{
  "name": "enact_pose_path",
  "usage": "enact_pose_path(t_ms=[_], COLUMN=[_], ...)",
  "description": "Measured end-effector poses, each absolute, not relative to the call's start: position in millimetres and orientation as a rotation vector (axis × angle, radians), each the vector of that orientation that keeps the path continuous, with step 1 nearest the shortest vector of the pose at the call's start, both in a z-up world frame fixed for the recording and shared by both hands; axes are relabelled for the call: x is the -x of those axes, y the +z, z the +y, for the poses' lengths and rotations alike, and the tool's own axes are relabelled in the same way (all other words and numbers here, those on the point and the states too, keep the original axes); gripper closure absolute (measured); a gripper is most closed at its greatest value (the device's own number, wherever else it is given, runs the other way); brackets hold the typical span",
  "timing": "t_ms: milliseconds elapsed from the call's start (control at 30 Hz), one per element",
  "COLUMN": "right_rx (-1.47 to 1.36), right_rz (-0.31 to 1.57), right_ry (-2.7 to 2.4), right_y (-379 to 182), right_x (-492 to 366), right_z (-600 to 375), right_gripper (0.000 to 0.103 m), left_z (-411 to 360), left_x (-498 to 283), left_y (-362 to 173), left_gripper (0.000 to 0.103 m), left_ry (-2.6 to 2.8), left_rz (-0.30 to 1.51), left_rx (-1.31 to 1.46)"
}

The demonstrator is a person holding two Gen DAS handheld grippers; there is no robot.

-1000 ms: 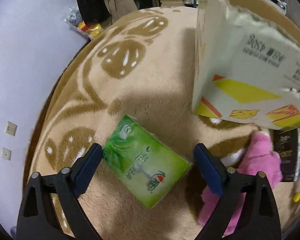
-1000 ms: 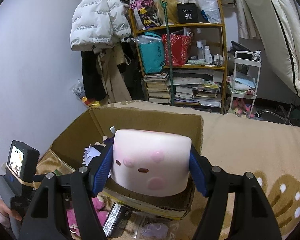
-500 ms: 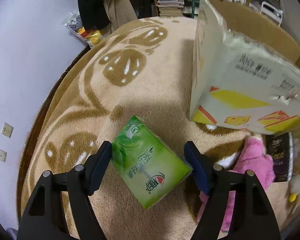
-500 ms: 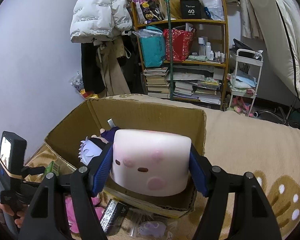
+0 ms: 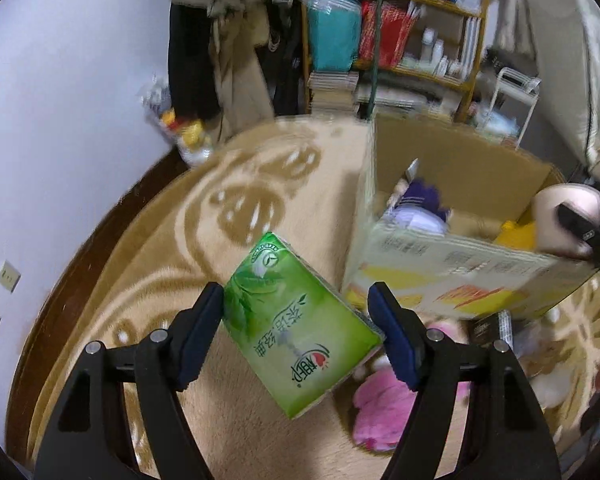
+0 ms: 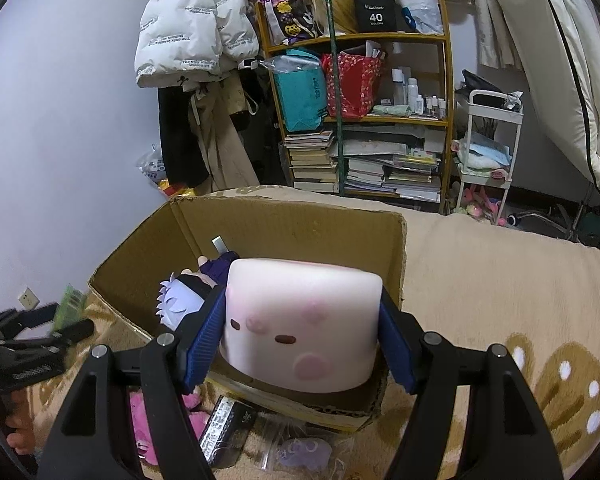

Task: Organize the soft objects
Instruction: 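Lower the green tissue pack into the box with the left tool while the right tool releases the cube plush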

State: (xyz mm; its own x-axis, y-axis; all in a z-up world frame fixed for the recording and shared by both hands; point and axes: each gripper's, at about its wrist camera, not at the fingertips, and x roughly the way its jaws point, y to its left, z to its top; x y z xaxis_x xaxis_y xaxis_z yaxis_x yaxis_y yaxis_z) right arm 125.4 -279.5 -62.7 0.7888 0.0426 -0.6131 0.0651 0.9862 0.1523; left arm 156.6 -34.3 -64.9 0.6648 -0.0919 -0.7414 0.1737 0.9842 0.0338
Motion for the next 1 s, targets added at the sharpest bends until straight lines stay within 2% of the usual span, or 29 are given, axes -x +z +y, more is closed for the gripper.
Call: enact_pose_path(t_ms=[233, 400, 600, 700, 1000], right_rx=[-0.192, -0.195, -0.201, -0.211, -0.216], right_rz=[0.677, 0.684, 0.671, 0.655, 0.647], right_ry=[-0.010, -0.004, 0.000, -0.001, 0.018], right_y=[-62, -61, -59, -56, -53], right_x=[-127, -127, -126, -122, -117], right_z=[-282, -280, -279, -279, -279], right_gripper=[0.025, 0.025, 0.025, 0.016, 0.010], left_z=[-48, -66, -86, -94, -108], left_x=[-135, -138, -157, -167, -188], left_y=[-15, 2, -2, -9, -27], left_gripper=[0.029, 0.029, 0.029, 0.029, 0.027], left_ry=[-0.251, -0.304, -0.343, -0.352, -0.373], left_rz=[0.637, 0.565, 0.569, 0.589, 0.658], left_rx=[-0.073, -0.081, -0.078, -0.078, -0.025])
